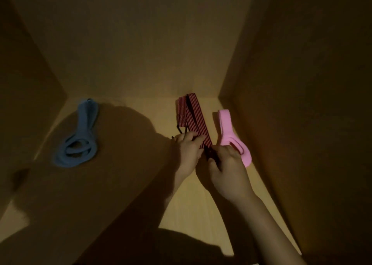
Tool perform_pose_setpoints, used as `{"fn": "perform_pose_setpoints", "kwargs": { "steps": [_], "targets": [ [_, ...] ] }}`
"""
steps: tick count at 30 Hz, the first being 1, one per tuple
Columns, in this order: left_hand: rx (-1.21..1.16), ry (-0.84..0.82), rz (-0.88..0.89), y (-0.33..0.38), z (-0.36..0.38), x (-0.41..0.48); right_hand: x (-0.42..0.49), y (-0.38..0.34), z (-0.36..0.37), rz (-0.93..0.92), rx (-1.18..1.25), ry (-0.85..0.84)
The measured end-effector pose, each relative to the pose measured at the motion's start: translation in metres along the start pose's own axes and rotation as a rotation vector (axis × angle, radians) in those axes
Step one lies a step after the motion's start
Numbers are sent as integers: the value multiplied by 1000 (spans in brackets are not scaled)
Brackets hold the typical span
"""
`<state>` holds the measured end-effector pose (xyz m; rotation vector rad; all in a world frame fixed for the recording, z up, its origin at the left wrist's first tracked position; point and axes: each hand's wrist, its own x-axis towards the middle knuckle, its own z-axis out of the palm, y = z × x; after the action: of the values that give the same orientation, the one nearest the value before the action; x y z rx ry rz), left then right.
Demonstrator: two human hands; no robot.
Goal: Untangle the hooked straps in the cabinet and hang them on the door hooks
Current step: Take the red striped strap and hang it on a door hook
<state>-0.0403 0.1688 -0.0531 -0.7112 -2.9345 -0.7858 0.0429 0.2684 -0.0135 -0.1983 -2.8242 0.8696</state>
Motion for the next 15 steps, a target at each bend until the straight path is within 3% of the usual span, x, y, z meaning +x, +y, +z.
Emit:
{"fn": "perform_pose_setpoints", "kwargs": {
  "steps": [5,11,15],
  "targets": [
    [-172,182,106,4,0,-5,0,-5,4,57,120,15],
    [-569,199,148,24,-24,-26,-8,-17,-3,141,518,-36],
    [-656,191,158,37,-49,-35,-17,-24,-15,152,677,-6]
  ]
}}
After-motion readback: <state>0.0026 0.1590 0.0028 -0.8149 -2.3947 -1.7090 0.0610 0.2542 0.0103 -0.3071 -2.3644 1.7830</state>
